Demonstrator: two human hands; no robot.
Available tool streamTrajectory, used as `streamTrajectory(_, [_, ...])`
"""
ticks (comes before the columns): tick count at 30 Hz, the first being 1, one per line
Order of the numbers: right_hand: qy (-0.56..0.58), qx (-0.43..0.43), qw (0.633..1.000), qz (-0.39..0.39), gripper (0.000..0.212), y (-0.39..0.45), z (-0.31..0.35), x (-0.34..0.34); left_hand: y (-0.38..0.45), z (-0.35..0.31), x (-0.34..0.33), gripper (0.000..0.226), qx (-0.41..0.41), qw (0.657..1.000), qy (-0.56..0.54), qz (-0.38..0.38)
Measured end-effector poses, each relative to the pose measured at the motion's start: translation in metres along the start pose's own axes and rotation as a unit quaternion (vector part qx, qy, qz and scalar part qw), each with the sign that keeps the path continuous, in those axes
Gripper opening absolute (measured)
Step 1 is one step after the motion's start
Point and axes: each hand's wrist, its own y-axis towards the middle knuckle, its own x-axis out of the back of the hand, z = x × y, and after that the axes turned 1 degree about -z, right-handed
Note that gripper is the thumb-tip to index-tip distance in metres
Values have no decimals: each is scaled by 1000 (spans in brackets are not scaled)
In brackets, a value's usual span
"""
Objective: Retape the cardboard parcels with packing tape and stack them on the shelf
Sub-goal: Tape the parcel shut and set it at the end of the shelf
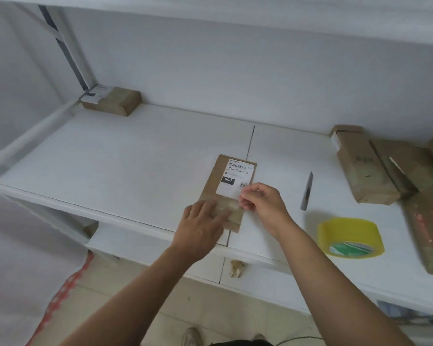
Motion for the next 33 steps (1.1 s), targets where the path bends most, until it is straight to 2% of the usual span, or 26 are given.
streamTrajectory(4, [-39,1,999,-22,13,-7,-6,-10,2,4,-4,43,-32,999,24,-22])
streamTrajectory(12, [-188,22,978,-91,12,-11,-14,-20,2,7,-16,49,-41,998,41,-34])
streamTrajectory(19, [-255,39,962,-89,12,-11,-18,-22,-1,4,-21,65,-35,998,18,-48])
streamTrajectory(22, [-189,33,976,-105,8,-13,-14,-23,-3,1,-19,65,-14,999,-18,-49])
streamTrajectory(26, [6,27,990,-140,3,-28,-6,-25,-4,-1,-12,40,12,990,-124,-62])
streamTrajectory(28, [84,27,986,-141,2,-38,-3,-29,-5,-3,-1,31,48,964,-246,-89])
streamTrajectory(30, [130,36,981,-137,4,-47,0,-36,-1,-9,20,22,128,915,-363,-118])
streamTrajectory(31, [144,40,979,-135,4,-51,1,-40,3,-12,33,19,180,883,-422,-98])
streamTrajectory(33, [160,43,978,-125,2,-59,2,-49,14,-17,51,14,264,797,-542,-34])
